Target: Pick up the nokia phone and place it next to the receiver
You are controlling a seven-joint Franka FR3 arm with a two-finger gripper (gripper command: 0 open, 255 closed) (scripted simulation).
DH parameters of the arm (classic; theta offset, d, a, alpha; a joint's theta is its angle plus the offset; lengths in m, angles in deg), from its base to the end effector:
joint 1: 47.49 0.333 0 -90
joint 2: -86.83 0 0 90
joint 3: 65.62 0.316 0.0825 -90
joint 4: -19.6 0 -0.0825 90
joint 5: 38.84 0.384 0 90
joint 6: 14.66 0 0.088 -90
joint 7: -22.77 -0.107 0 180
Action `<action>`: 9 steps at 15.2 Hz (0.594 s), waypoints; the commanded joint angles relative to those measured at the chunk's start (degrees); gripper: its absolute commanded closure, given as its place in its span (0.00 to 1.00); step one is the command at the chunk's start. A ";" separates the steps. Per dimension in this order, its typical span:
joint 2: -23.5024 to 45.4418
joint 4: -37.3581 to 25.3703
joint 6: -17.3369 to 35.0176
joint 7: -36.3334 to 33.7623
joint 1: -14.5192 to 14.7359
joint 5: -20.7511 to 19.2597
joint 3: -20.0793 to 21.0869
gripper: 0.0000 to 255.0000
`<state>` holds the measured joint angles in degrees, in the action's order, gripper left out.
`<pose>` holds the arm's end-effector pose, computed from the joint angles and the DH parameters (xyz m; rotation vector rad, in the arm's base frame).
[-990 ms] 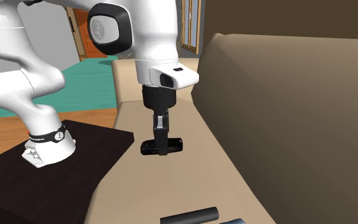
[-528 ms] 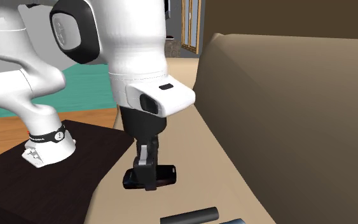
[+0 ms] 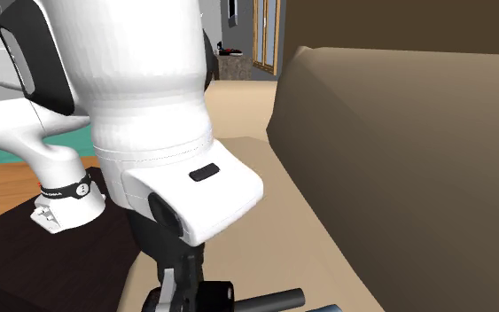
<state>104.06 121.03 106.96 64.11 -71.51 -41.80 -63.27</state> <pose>0.5954 -0.2412 0.3965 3.0345 0.5633 0.0422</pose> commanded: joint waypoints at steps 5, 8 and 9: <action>1.99 1.90 3.90 -0.13 -0.01 -0.19 -0.08 1.00; 3.03 2.82 5.86 -0.24 0.00 -0.30 -0.12 1.00; 3.39 3.10 6.50 -0.28 0.01 -0.34 -0.14 1.00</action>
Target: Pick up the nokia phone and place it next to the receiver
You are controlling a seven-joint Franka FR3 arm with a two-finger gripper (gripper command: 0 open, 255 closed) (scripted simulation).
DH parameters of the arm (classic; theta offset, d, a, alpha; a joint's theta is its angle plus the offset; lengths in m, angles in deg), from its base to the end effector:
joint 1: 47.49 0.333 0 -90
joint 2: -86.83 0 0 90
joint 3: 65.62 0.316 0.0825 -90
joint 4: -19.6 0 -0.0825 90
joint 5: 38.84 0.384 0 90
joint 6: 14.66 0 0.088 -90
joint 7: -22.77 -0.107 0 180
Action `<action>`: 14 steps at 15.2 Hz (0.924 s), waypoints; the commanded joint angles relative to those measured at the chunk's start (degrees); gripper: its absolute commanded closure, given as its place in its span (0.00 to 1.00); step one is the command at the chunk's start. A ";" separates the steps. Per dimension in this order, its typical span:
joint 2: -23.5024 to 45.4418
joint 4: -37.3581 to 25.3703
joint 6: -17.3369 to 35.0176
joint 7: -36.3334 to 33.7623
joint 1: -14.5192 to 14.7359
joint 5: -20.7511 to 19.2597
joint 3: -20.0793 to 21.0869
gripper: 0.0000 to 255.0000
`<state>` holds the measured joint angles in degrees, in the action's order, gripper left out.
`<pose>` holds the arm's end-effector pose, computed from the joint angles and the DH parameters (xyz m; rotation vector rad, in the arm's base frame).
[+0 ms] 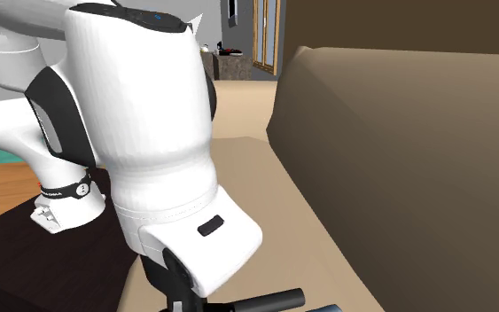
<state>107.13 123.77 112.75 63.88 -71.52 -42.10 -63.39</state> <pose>0.5963 -0.2424 0.3493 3.0345 0.5642 0.0418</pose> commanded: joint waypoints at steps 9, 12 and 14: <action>4.02 2.28 6.33 -0.43 0.10 -0.41 -0.18 1.00; 5.42 2.70 8.13 -0.56 0.13 -0.55 -0.24 1.00; 6.37 2.93 9.32 -0.65 0.16 -0.64 -0.29 1.00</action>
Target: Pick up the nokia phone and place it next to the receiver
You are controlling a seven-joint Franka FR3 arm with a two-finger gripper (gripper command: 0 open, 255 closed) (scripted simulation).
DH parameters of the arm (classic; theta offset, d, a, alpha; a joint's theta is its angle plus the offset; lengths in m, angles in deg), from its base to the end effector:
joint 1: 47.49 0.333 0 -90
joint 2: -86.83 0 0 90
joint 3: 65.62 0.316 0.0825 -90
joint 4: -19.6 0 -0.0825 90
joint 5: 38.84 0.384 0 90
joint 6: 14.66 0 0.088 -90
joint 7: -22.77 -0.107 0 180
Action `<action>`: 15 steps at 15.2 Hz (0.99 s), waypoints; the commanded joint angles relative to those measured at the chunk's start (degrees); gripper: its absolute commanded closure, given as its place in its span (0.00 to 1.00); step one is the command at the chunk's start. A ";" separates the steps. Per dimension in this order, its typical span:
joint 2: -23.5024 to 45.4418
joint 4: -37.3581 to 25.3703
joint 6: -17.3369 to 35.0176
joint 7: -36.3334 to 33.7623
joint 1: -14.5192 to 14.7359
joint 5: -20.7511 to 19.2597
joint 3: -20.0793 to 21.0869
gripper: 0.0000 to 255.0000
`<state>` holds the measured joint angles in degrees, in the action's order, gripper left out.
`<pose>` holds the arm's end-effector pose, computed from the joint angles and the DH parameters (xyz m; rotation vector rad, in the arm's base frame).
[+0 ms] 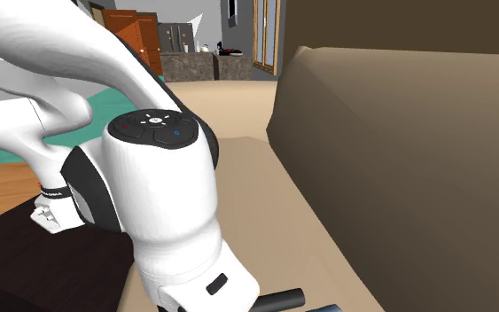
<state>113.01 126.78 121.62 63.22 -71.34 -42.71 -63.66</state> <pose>0.5955 -0.2415 0.2743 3.0345 0.5642 0.0417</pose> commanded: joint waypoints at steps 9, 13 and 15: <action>5.26 0.23 5.51 -0.41 0.15 -0.45 -0.29 1.00; 7.56 0.04 7.63 -0.59 0.24 -0.62 -0.42 1.00; 8.75 -0.12 8.65 -0.68 0.29 -0.71 -0.49 1.00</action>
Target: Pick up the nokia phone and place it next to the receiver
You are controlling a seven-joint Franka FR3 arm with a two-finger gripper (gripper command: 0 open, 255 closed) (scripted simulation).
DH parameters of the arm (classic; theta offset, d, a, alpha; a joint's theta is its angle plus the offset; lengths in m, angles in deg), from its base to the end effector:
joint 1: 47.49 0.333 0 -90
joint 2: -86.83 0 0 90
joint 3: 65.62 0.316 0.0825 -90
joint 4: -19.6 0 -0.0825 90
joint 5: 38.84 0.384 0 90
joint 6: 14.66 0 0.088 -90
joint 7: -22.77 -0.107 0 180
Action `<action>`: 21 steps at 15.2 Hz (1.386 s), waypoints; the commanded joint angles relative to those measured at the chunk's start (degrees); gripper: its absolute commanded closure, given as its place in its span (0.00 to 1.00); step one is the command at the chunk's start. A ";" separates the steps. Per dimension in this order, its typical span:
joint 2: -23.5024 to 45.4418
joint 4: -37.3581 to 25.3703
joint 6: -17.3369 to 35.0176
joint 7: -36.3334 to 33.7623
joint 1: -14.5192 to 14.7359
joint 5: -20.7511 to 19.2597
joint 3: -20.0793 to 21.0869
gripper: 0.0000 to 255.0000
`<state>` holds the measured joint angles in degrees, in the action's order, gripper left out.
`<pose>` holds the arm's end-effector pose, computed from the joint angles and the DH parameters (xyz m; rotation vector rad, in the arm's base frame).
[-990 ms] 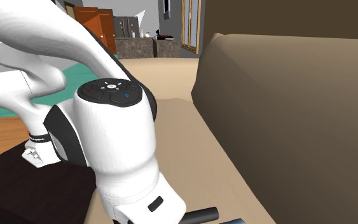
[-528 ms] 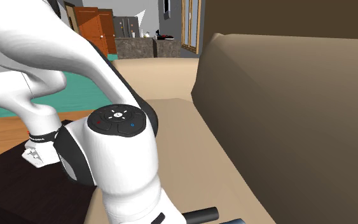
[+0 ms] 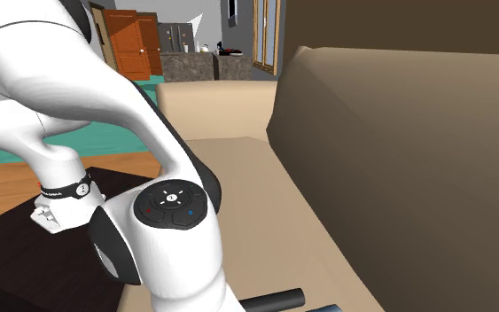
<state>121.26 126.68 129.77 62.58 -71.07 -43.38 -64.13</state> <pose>0.5963 -0.2422 0.1955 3.0344 0.5641 0.0418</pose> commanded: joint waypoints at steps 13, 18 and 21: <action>3.49 -0.64 2.88 -0.23 0.13 -0.23 -0.21 0.00; 3.48 -0.64 2.88 -0.23 0.13 -0.23 -0.21 0.00; -1.36 0.70 -0.63 -0.05 0.05 0.05 0.07 0.00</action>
<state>121.39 126.96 130.22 62.23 -70.78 -43.44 -64.11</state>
